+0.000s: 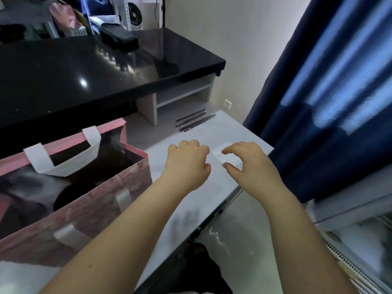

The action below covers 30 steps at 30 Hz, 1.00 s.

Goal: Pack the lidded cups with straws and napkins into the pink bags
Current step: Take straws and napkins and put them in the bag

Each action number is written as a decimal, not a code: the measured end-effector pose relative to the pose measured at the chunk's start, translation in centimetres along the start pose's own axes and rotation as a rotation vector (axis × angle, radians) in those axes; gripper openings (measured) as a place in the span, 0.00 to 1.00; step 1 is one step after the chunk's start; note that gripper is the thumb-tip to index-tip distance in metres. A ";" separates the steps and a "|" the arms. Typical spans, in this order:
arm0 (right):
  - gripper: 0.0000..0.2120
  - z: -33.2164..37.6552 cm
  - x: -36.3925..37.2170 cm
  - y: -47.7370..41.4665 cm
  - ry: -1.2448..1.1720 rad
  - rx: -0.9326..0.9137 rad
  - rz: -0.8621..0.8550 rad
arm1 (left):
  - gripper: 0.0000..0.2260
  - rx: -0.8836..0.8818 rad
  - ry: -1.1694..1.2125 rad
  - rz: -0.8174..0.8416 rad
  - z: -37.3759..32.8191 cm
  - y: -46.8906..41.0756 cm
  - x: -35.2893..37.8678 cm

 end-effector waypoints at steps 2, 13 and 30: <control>0.12 -1.5 1.4 -1.3 -0.011 -0.019 0.024 | 0.15 -0.040 -0.004 0.041 0.2 -1.6 1.9; 0.13 -12.2 10.0 -12.1 -0.095 -0.150 0.303 | 0.20 -0.400 0.119 0.190 4.0 -11.7 12.7; 0.16 -14.2 21.2 -28.0 -0.012 -0.244 0.290 | 0.22 -0.643 0.184 -0.039 8.7 -17.7 15.3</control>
Point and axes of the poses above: each hand's wrist, its own y-axis away from the middle knuckle, its own x-axis out of the palm, z = x × y, the point moved 6 cm from there along -y, towards the middle knuckle, and after that the axes turned 9 degrees about y, right-handed, at the moved point
